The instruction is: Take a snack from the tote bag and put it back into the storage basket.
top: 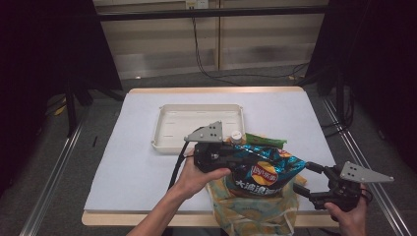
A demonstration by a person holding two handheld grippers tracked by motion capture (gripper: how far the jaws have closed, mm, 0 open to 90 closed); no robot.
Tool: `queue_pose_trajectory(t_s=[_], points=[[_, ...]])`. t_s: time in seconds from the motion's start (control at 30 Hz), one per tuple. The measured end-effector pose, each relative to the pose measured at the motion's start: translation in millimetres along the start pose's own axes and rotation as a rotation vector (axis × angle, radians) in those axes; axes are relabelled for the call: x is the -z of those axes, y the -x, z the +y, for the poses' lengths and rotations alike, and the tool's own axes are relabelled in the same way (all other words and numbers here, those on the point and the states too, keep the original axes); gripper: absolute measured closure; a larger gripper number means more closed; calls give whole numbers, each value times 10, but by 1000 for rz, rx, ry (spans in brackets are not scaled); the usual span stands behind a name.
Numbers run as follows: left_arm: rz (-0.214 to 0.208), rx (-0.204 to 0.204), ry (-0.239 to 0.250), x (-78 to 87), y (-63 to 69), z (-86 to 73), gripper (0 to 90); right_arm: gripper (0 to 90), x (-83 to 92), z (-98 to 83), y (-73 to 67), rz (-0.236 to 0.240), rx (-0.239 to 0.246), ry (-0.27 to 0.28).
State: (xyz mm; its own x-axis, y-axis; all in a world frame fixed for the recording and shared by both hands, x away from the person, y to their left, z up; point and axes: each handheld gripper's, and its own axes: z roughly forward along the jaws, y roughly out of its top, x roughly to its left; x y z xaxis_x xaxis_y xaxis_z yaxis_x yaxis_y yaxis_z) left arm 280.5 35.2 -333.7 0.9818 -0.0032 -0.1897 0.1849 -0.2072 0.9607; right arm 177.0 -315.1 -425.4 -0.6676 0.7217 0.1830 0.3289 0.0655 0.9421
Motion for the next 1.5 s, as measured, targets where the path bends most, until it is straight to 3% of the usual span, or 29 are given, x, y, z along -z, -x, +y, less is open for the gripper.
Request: queue_pose_trajectory(t_s=[0.07, 0.17, 0.3, 0.5, 0.67, 0.73, 1.5], points=[[-3, -3, 7, 3, 0, 17, 799, 55, 3, 1, -5, -6, 3, 2], [-3, -8, 21, 21, 3, 71, 888, 17, 9, 0, 2, -4, 5, 7], [6, 3, -4, 13, -7, 70, 893, 20, 10, -7, 7, 0, 4, 3], [-12, -6, 3, -3, 13, 140, 898, 24, 1, -8, 7, -7, 5, -1], [-8, -5, 19, 2, 30, 219, 898, 0, 11, -11, 9, 4, 21, 1], [-12, -13, 29, 1, 45, 278, 898, 0, 14, -16, 7, 30, 30, -1], [-7, -34, 87, 4, 137, 666, 900, 2, 30, -17, 14, 24, 41, 4]])
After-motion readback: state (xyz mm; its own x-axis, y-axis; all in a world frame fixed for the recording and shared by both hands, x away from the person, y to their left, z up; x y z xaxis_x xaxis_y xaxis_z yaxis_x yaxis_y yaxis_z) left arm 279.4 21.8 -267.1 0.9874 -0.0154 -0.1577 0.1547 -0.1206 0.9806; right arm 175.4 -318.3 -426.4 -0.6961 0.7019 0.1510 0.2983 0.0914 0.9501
